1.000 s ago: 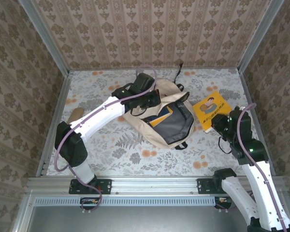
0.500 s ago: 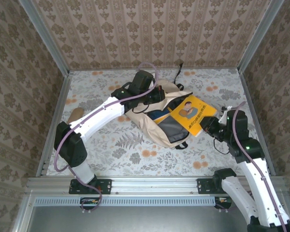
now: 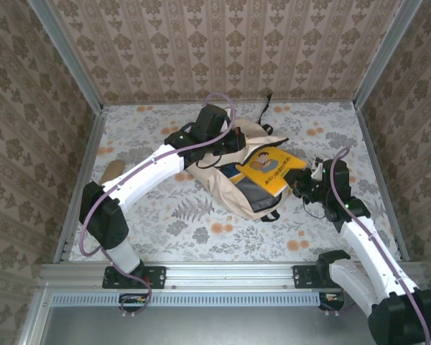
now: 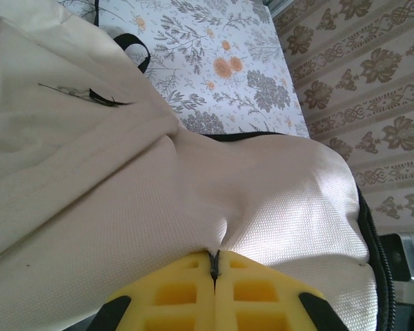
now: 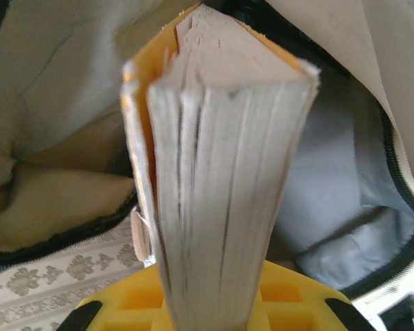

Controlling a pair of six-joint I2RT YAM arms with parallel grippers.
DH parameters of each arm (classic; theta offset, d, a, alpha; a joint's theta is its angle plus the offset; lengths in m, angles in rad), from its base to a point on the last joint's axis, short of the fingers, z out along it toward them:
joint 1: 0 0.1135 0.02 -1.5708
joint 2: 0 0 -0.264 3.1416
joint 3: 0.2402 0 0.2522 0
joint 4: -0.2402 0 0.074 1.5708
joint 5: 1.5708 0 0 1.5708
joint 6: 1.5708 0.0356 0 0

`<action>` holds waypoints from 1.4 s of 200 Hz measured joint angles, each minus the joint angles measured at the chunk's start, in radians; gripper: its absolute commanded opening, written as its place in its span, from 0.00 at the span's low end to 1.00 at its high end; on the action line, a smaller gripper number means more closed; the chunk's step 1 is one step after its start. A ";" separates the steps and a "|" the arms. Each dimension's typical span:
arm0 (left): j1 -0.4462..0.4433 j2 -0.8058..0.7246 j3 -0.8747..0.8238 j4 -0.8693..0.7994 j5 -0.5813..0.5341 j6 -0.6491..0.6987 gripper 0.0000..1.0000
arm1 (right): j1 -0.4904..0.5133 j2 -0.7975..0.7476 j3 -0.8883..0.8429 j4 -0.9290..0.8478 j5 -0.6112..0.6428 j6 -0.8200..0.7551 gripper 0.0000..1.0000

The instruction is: Pack the student bag

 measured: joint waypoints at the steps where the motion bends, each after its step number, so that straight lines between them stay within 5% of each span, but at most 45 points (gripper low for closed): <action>1: 0.000 0.000 0.000 0.000 0.000 0.000 0.00 | 0.000 0.002 0.000 0.003 0.000 0.002 0.05; 81: 0.000 -0.001 0.000 0.005 0.000 0.000 0.00 | 0.200 0.238 -0.008 0.247 0.067 0.116 0.05; 142: 0.000 -0.001 0.000 0.005 0.000 0.000 0.00 | 0.212 0.272 -0.007 0.311 0.118 0.115 0.05; 244: 0.008 -0.039 -0.040 0.006 0.000 -0.024 0.00 | 0.273 0.794 0.226 0.635 0.170 0.119 0.09; 280: 0.026 -0.040 -0.045 0.013 0.002 -0.043 0.00 | 0.281 0.955 0.310 0.717 0.164 0.143 0.23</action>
